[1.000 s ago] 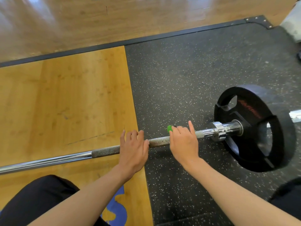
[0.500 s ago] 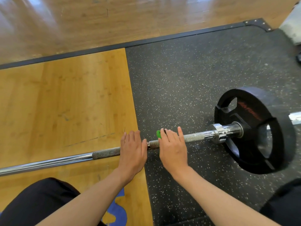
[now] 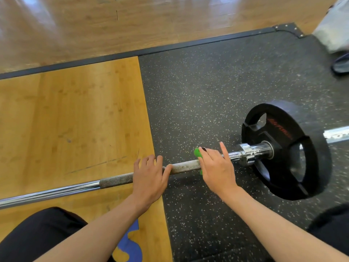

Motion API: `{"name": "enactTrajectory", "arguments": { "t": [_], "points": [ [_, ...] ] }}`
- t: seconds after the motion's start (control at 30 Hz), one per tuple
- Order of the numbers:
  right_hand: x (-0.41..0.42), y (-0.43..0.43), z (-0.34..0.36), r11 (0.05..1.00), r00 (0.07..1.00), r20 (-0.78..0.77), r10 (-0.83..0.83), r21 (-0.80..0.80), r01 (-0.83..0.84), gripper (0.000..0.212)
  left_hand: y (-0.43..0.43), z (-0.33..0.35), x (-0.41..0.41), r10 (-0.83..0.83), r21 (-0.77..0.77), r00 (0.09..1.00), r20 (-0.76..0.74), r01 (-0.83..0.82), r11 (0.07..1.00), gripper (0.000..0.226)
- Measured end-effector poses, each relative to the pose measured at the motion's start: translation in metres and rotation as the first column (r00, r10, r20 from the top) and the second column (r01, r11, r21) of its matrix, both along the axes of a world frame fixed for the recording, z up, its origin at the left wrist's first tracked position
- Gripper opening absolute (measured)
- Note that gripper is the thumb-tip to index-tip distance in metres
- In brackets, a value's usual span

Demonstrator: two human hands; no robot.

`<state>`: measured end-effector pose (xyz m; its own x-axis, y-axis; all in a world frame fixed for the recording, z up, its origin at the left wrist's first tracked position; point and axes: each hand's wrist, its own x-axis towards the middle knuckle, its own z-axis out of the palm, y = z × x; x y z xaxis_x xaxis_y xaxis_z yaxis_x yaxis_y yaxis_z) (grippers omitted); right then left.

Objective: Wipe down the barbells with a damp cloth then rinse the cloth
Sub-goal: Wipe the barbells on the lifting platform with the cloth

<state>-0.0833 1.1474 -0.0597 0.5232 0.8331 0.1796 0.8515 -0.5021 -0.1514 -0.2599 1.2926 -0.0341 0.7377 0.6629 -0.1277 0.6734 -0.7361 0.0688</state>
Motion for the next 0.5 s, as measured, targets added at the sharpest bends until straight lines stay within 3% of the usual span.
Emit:
{"name": "enactTrajectory", "arguments": {
  "t": [0.1, 0.17, 0.27, 0.33, 0.43, 0.5],
  "points": [
    [-0.009, 0.037, 0.015, 0.962, 0.979, -0.025, -0.203, -0.190, 0.194, 0.046, 0.001, 0.003, 0.001, -0.022, -0.021, 0.998, -0.063, 0.021, 1.000, 0.054],
    [-0.033, 0.061, 0.019, 0.957, 0.981, -0.044, -0.189, -0.233, 0.173, 0.043, 0.002, 0.003, 0.003, -0.033, -0.025, 0.993, -0.114, 0.030, 0.999, 0.070],
    [-0.070, 0.066, 0.007, 0.997, 0.988, -0.135, -0.068, -0.045, 0.063, 0.025, 0.003, 0.003, 0.004, 0.000, -0.023, 0.995, -0.098, -0.002, 1.000, 0.062],
    [-0.078, 0.048, -0.005, 0.993, 0.991, -0.132, 0.033, 0.120, -0.017, 0.035, 0.003, 0.002, 0.004, 0.005, -0.020, 0.996, -0.094, -0.007, 1.000, 0.057],
    [-0.051, 0.008, -0.012, 0.965, 0.976, 0.008, 0.220, 0.145, -0.218, 0.048, 0.003, 0.001, 0.003, -0.016, -0.013, 0.996, -0.088, 0.014, 1.000, 0.065],
    [-0.020, -0.013, -0.012, 0.975, 0.985, 0.016, 0.170, 0.140, -0.171, 0.050, 0.002, 0.002, 0.002, -0.019, -0.007, 0.997, -0.071, 0.018, 1.000, 0.070]
  ]
}}
